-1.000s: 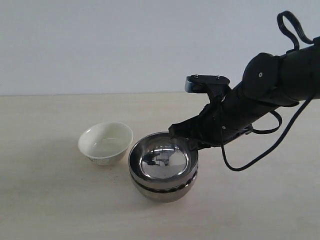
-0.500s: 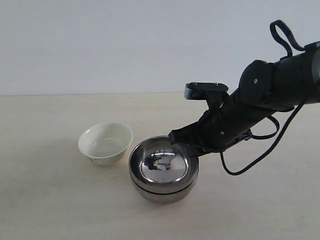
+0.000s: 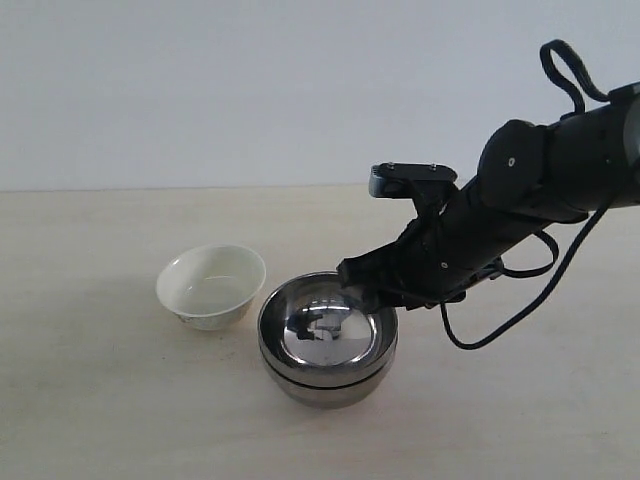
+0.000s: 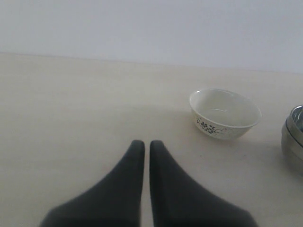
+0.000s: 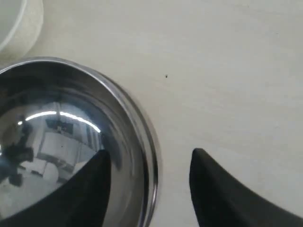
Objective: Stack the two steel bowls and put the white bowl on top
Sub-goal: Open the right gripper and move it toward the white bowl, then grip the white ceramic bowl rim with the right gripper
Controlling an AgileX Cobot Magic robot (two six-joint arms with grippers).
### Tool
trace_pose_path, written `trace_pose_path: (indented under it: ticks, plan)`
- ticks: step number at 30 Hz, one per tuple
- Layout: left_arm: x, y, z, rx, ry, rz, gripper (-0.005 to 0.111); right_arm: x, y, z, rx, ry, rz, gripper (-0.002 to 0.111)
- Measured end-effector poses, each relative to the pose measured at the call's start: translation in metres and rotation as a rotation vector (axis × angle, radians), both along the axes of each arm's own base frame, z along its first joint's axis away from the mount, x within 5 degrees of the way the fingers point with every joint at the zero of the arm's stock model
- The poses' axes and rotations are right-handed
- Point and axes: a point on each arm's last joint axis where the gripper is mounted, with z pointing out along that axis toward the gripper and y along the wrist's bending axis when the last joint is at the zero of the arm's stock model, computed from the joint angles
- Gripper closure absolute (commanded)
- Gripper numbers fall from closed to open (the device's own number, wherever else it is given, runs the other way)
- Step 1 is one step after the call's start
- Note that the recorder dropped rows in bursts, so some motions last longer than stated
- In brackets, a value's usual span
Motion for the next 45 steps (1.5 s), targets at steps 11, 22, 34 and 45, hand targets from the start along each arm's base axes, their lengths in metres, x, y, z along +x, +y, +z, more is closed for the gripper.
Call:
trace_pose_path:
  ticks: [11, 22, 34, 45]
  plan:
    - [0.000, 0.000, 0.000, 0.000, 0.000, 0.000, 0.103, -0.010, -0.007, 0.050, 0.029, -0.140, 0.020, 0.062]
    - [0.000, 0.000, 0.000, 0.000, 0.000, 0.000, 0.103, -0.013, -0.008, 0.123, 0.054, -0.285, 0.086, 0.062]
    - [0.000, 0.000, 0.000, 0.000, 0.000, 0.000, 0.103, 0.051, 0.092, 0.078, 0.055, -0.240, 0.226, 0.062]
    - [0.000, 0.000, 0.000, 0.000, 0.000, 0.000, 0.103, 0.091, 0.129, 0.014, 0.030, -0.175, 0.248, 0.062]
